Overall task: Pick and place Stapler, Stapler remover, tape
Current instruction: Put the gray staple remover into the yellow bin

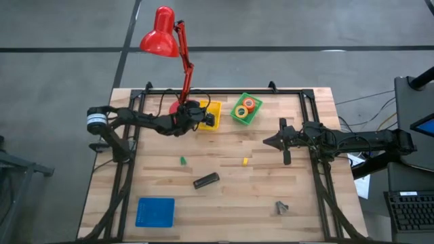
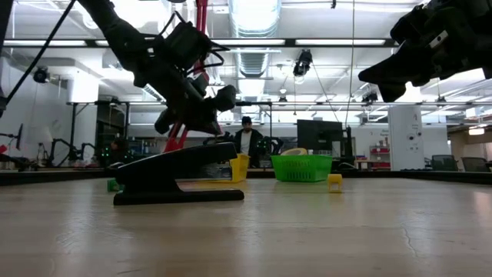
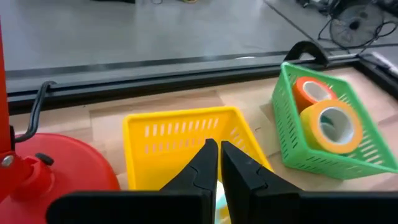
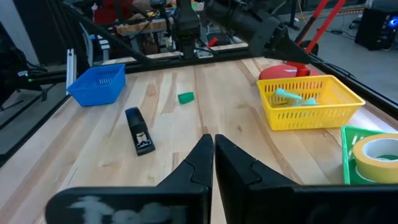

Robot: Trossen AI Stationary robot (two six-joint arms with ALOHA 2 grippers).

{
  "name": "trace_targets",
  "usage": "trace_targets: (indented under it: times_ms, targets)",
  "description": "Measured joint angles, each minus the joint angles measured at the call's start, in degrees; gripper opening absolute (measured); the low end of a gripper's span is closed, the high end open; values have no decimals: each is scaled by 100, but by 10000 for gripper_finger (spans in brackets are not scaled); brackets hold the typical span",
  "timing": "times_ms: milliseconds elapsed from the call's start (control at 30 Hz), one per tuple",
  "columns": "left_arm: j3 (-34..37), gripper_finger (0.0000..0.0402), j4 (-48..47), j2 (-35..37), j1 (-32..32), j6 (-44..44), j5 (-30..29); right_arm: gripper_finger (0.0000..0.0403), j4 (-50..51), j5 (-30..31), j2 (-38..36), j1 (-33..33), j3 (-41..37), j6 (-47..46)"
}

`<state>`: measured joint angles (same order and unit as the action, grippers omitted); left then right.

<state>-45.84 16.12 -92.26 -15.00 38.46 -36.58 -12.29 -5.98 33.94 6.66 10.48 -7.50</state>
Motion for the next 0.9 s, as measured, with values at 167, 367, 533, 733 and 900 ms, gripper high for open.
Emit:
trace_targets:
  times_ms: [167, 367, 533, 733, 900]
  targets:
    - [-10, 23, -12, 35, 4, 13, 9, 13, 0, 0, 1, -2, 0, 0]
    - [-198, 23, 348, 47, 315, -152, 228, 13, 0, -1, 1, -1, 0, 0]
    - [-269, 23, 1657, 47, 1034, -833, 305, 13, 0, -1, -1, -2, 0, 0]
    - [-319, 23, 3864, -67, 1826, -1937, 316, 13, 0, 0, 0, 0, 0, 0]
    - [-785, 23, 4389, -381, 2086, -2515, 670, 13, 0, 1, -1, 0, 0, 1]
